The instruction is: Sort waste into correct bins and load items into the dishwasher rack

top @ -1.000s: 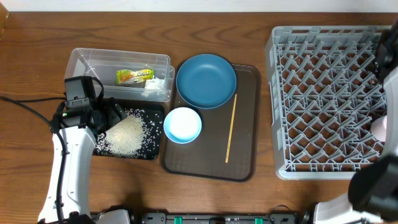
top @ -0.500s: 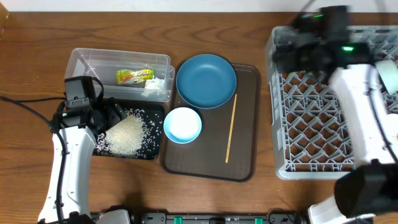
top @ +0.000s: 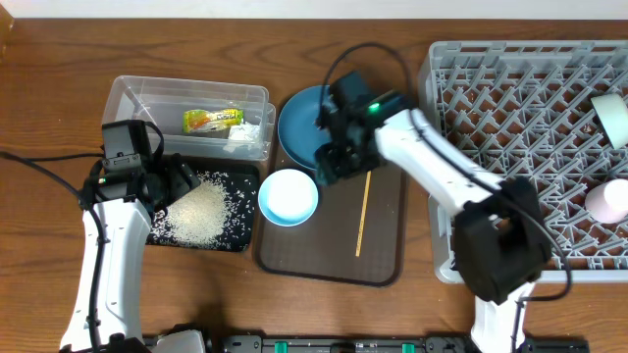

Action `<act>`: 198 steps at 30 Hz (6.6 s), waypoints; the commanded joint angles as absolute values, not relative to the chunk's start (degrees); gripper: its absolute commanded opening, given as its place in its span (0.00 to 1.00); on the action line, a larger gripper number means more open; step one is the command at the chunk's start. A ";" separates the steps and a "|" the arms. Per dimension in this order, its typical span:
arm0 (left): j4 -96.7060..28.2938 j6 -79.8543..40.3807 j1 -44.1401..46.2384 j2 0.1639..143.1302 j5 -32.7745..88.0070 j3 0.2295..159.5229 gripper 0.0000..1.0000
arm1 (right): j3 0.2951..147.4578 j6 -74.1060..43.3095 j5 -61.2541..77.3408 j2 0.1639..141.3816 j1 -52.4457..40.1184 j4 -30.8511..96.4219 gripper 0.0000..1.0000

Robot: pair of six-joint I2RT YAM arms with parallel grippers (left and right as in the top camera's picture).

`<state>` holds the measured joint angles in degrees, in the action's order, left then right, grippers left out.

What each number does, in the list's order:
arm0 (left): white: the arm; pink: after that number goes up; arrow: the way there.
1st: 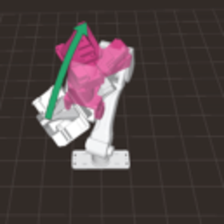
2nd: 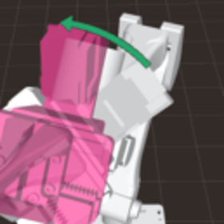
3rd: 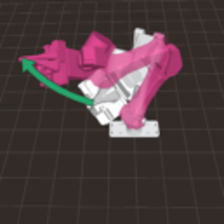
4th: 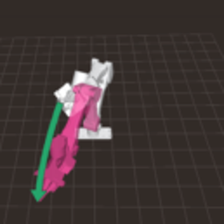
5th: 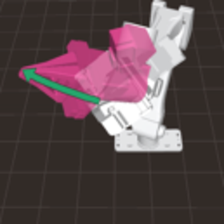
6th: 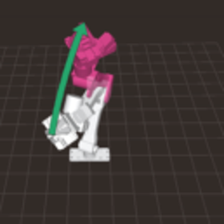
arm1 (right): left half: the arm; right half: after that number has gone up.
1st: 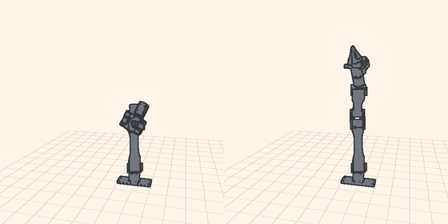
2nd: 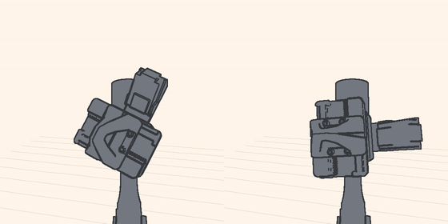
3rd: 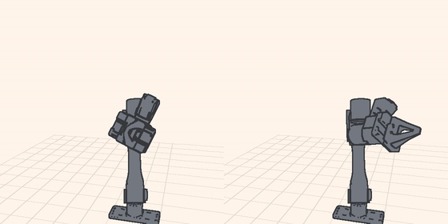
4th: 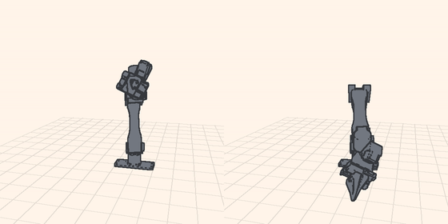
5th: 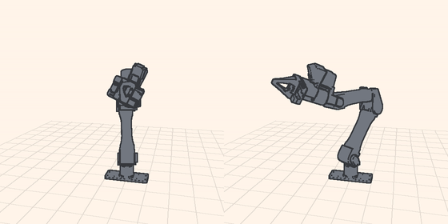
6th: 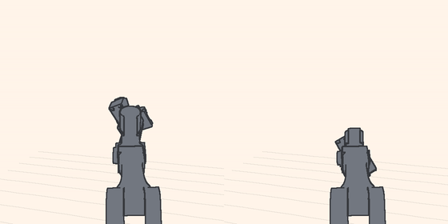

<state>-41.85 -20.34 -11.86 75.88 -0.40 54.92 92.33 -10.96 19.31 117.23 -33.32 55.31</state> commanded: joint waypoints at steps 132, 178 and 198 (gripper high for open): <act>-41.95 -20.45 -12.05 75.59 -1.10 55.51 0.91 | 92.07 1.02 -55.88 118.26 -0.86 34.68 0.03; -41.95 -20.45 -12.05 75.59 -1.10 55.51 0.91 | 92.07 -9.80 9.19 117.62 -18.59 38.96 0.52; -41.95 -20.45 -12.05 75.59 -1.10 55.51 0.91 | 93.01 -11.49 -4.12 112.71 -17.80 39.31 0.01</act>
